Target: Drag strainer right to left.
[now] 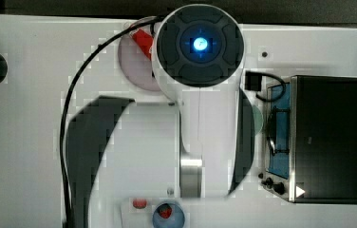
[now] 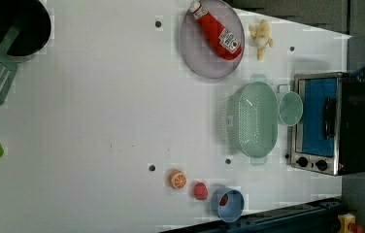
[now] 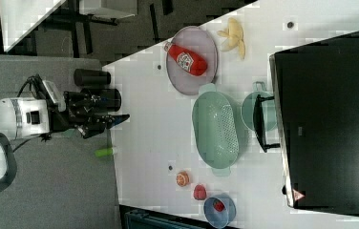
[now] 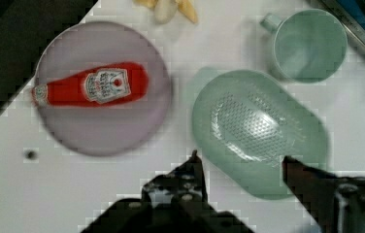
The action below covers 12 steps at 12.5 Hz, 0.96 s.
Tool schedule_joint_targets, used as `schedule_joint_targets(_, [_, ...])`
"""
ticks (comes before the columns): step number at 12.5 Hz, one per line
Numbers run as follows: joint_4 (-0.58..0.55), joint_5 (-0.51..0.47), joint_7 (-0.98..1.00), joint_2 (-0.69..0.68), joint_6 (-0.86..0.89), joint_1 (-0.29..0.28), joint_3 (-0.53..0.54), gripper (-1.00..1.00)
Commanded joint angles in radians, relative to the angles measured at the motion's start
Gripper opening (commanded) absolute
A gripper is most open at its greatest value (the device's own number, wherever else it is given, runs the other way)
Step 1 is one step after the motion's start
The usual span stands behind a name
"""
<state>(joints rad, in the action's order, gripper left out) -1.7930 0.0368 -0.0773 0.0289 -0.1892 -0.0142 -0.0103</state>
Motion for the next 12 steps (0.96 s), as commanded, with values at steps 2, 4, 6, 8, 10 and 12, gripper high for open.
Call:
schedule_joint_targets(2, [-0.219,0.011,0.035,0.418,0.206,0.051,-0.064,0.82])
schedule_joint_targets(4, [-0.223,0.011,0.035,0.407,0.203,0.05,-0.059,1.0])
schedule_joint_targets(6, [-0.246,0.011,0.034,0.374,0.202,0.046,-0.046,1.0])
schedule_joint_targets(8, [-0.291,0.01,0.003,0.323,0.167,0.046,-0.029,1.0])
schedule_joint_targets(10, [-0.345,0.01,-0.093,0.258,0.066,0.045,-0.013,1.0])
schedule_joint_targets(12, [-0.396,0.01,-0.207,0.185,-0.063,0.044,0.002,1.0])
